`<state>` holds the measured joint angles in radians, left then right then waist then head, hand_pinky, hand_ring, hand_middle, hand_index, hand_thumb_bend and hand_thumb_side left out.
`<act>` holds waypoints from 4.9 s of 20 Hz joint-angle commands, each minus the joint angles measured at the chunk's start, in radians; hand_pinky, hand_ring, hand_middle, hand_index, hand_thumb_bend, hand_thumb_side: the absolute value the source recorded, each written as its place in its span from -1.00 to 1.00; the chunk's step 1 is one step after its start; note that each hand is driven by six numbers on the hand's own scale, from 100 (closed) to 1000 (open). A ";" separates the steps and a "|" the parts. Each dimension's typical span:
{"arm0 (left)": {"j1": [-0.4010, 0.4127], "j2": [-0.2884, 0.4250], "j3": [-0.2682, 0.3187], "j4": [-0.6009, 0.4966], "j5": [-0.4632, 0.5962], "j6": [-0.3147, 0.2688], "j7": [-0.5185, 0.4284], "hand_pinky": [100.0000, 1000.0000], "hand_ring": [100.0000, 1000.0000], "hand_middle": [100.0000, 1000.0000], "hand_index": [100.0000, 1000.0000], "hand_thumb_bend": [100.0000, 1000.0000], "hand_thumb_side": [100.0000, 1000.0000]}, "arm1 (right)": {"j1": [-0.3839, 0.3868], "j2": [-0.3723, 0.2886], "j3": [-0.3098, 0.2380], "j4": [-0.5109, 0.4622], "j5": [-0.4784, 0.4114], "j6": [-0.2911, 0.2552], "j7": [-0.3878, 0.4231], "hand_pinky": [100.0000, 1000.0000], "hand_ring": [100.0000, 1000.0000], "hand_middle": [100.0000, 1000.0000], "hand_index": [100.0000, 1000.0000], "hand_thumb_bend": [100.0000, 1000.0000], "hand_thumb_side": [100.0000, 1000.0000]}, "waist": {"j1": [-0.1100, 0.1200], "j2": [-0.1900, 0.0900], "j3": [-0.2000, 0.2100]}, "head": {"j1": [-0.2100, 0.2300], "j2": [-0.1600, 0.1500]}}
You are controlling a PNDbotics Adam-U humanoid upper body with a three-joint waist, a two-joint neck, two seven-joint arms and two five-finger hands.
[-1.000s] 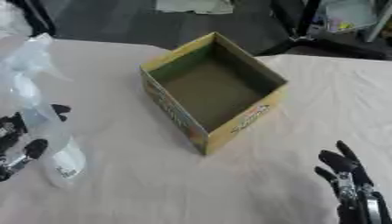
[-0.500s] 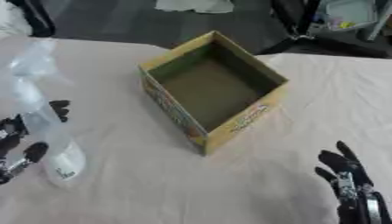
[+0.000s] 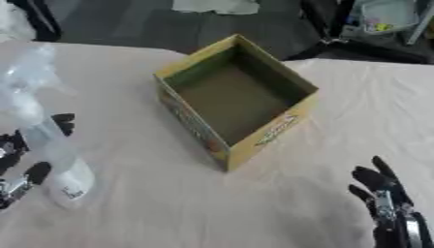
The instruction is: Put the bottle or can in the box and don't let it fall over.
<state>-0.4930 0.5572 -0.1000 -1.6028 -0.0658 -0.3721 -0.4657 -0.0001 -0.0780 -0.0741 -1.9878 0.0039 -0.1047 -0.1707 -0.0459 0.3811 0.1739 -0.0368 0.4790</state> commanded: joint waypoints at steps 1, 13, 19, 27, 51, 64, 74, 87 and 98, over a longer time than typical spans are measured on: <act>-0.003 0.038 0.016 -0.013 0.000 0.000 -0.007 1.00 1.00 1.00 0.78 -1.00 0.26 | -0.004 -0.008 -0.007 -0.012 -0.004 0.004 -0.002 0.60 0.70 0.99 0.43 -1.00 0.60 | 0.004 -0.014 0.002 | 0.002 -0.014; -0.002 0.047 0.032 -0.040 0.012 0.019 0.026 1.00 1.00 0.98 0.72 -0.99 0.28 | -0.007 -0.009 -0.008 -0.012 -0.008 0.012 -0.004 0.60 0.69 0.99 0.43 -1.00 0.61 | 0.006 -0.014 0.008 | -0.001 -0.012; -0.006 0.049 0.036 -0.060 0.020 0.035 0.053 1.00 1.00 0.93 0.71 -1.00 0.24 | -0.008 -0.010 -0.009 -0.012 -0.012 0.015 -0.006 0.60 0.69 0.99 0.43 -1.00 0.62 | 0.007 -0.014 0.009 | -0.003 -0.012; -0.008 0.050 0.041 -0.067 0.057 0.063 0.023 1.00 1.00 0.98 0.77 -1.00 0.24 | -0.009 -0.010 -0.011 -0.012 -0.013 0.018 -0.007 0.60 0.69 0.99 0.43 -1.00 0.62 | 0.008 -0.013 0.011 | -0.004 -0.014; 0.035 0.111 0.055 -0.155 0.060 0.059 0.001 1.00 1.00 1.00 0.77 -1.00 0.24 | -0.004 -0.021 -0.016 -0.012 -0.025 0.013 -0.008 0.60 0.69 0.99 0.43 -1.00 0.60 | 0.018 -0.022 0.013 | -0.011 -0.010; 0.035 0.121 0.056 -0.187 0.126 0.107 -0.034 1.00 1.00 0.99 0.71 -1.00 0.24 | -0.005 -0.025 -0.015 -0.012 -0.030 0.015 -0.008 0.60 0.69 0.99 0.43 -1.00 0.61 | 0.023 -0.022 0.007 | -0.020 -0.006; 0.022 0.124 0.047 -0.205 0.131 0.127 -0.045 1.00 1.00 0.98 0.71 -1.00 0.24 | -0.006 -0.026 -0.016 -0.012 -0.032 0.020 -0.009 0.60 0.69 0.99 0.43 -1.00 0.62 | 0.025 -0.023 0.008 | -0.017 -0.007; -0.004 0.111 0.026 -0.201 0.143 0.145 -0.066 1.00 1.00 0.88 0.66 -1.00 0.23 | -0.008 -0.027 -0.017 -0.012 -0.034 0.025 -0.010 0.60 0.68 0.99 0.43 -1.00 0.63 | 0.026 -0.021 0.010 | -0.015 -0.012; -0.020 0.088 0.012 -0.195 0.175 0.171 -0.094 1.00 1.00 0.89 0.62 -1.00 0.22 | -0.011 -0.023 -0.017 -0.012 -0.035 0.032 -0.015 0.60 0.68 0.99 0.43 -1.00 0.66 | 0.024 -0.019 0.011 | -0.013 -0.013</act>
<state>-0.5015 0.6327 -0.0915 -1.7876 0.0990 -0.2044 -0.5572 -0.0076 -0.0918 -0.0857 -1.9878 -0.0233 -0.0756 -0.1841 -0.0254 0.3818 0.1841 -0.0535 0.4794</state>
